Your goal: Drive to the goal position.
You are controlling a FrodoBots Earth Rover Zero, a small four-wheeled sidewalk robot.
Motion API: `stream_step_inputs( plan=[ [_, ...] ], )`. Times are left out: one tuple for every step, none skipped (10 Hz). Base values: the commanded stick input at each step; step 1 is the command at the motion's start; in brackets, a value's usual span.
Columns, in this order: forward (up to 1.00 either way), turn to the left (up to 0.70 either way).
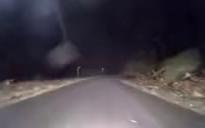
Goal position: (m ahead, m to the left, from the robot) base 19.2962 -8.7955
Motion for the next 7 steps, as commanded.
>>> stream_step_inputs(
  plan=[
    [1.0,-0.03],
    [1.0,-0.03],
    [1.0,-0.03],
    [1.0,-0.03],
    [1.0,-0.03],
    [1.0,-0.03],
    [1.0,-0.03]
  ],
)
